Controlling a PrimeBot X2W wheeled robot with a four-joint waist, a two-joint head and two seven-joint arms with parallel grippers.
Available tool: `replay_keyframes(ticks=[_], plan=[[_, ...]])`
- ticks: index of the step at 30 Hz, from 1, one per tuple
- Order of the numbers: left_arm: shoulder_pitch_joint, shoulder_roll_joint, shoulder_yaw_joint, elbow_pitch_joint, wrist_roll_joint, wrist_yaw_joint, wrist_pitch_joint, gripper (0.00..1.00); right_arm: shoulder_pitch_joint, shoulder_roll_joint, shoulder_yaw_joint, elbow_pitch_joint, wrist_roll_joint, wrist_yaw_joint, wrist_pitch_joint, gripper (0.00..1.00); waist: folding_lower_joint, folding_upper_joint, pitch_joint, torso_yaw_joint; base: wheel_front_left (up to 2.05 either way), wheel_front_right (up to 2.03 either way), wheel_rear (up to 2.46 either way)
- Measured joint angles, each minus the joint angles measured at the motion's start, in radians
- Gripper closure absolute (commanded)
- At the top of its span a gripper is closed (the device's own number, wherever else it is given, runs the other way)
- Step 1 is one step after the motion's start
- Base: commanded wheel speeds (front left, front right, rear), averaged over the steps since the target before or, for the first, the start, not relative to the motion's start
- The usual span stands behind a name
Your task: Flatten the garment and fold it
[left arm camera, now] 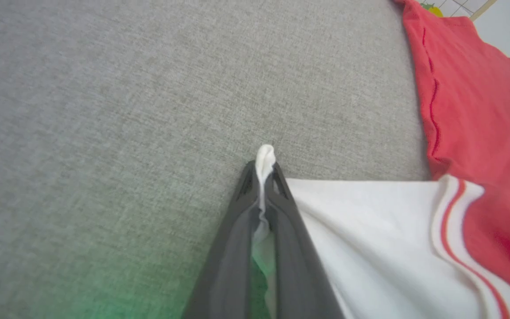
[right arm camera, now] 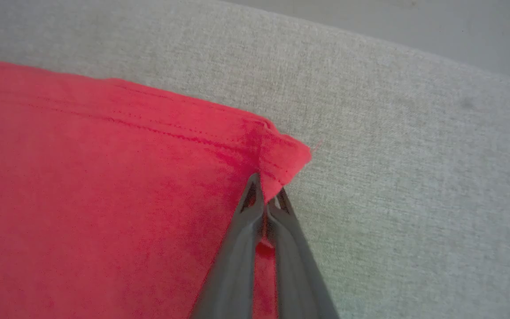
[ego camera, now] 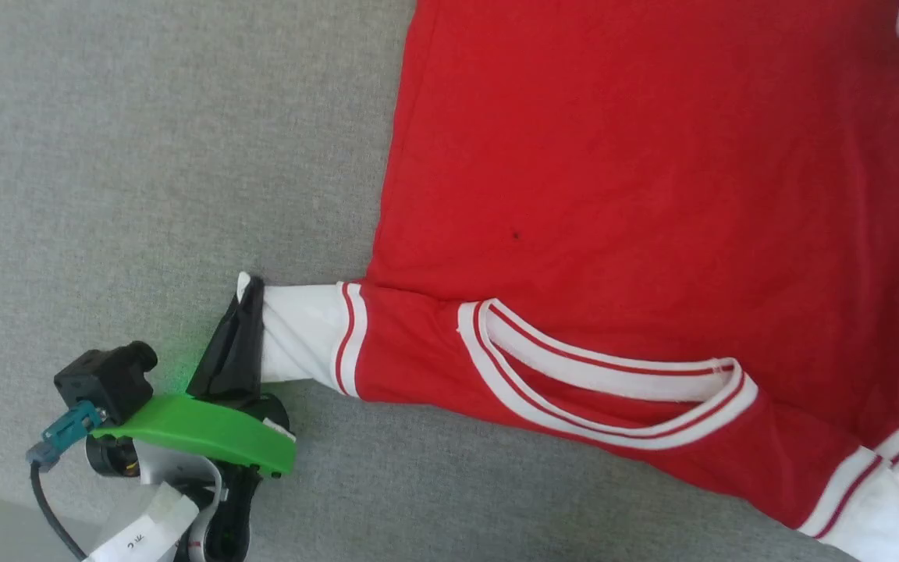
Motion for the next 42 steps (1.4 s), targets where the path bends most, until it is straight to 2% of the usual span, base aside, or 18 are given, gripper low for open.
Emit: replay_keyframes(ticks=[2,7,11,16,21,24,26,29,34,35,36,42], plan=[[0.001,0.005,-0.001,0.012,0.005,0.005,0.008,1.00,0.029,-0.014,0.021,-0.021,0.058,0.000,-0.030,1.00,0.0000,0.0000,-0.025,-0.007,0.00,0.00,0.00],[0.025,0.025,-0.009,0.025,0.017,0.034,0.035,1.00,0.142,-0.105,0.083,-0.150,0.182,0.000,-0.056,1.00,0.0000,0.0000,-0.103,-0.035,0.00,0.00,0.00],[0.067,0.039,-0.021,0.025,0.024,0.057,0.060,1.00,0.317,-0.160,0.075,-0.294,0.275,0.000,-0.033,1.00,0.0000,0.0000,-0.181,-0.075,0.00,0.00,0.00],[0.109,0.047,-0.027,0.017,0.028,0.078,0.077,1.00,0.617,-0.176,0.012,-0.466,0.376,0.000,0.018,1.00,-0.0001,0.0000,-0.281,-0.138,0.00,0.00,0.00],[0.135,0.050,-0.030,0.013,0.029,0.098,0.089,1.00,0.893,-0.122,-0.040,-0.558,0.406,0.000,0.013,1.00,-0.0001,0.0000,-0.356,-0.195,0.00,0.00,0.00],[0.154,0.051,-0.029,0.012,0.029,0.106,0.089,1.00,1.036,-0.044,-0.057,-0.560,0.418,0.000,-0.024,1.00,-0.0002,0.0000,-0.397,-0.232,0.00,0.00,0.00],[0.156,0.050,-0.032,0.016,0.029,0.106,0.089,1.00,1.113,0.015,-0.058,-0.534,0.419,0.000,-0.058,1.00,-0.0001,0.0000,-0.421,-0.255,0.00,0.00,0.00],[0.157,0.050,-0.034,0.026,0.029,0.106,0.090,1.00,1.187,0.067,-0.036,-0.469,0.425,0.000,-0.109,1.00,-0.0002,0.0000,-0.451,-0.281,0.00,0.00,0.00],[0.157,0.050,-0.038,0.046,0.029,0.106,0.092,1.00,1.241,0.094,0.013,-0.396,0.458,0.000,-0.189,1.00,-0.0002,0.0000,-0.488,-0.307,0.00,0.00,0.00],[0.157,0.050,-0.037,0.049,0.027,0.106,0.092,1.00,1.241,0.095,0.014,-0.393,0.476,0.000,-0.220,0.75,-0.0002,0.0000,-0.494,-0.311,0.00,0.00,0.00],[0.157,0.050,-0.037,0.051,0.027,0.106,0.092,1.00,1.241,0.097,0.011,-0.392,0.490,0.000,-0.249,0.00,-0.0002,0.0000,-0.498,-0.314,0.00,0.00,0.00],[0.164,0.050,-0.036,0.053,0.026,0.108,0.092,1.00,1.184,0.099,-0.044,-0.491,0.532,0.000,-0.408,0.00,-0.0002,0.0000,-0.517,-0.325,0.00,0.00,0.00]])
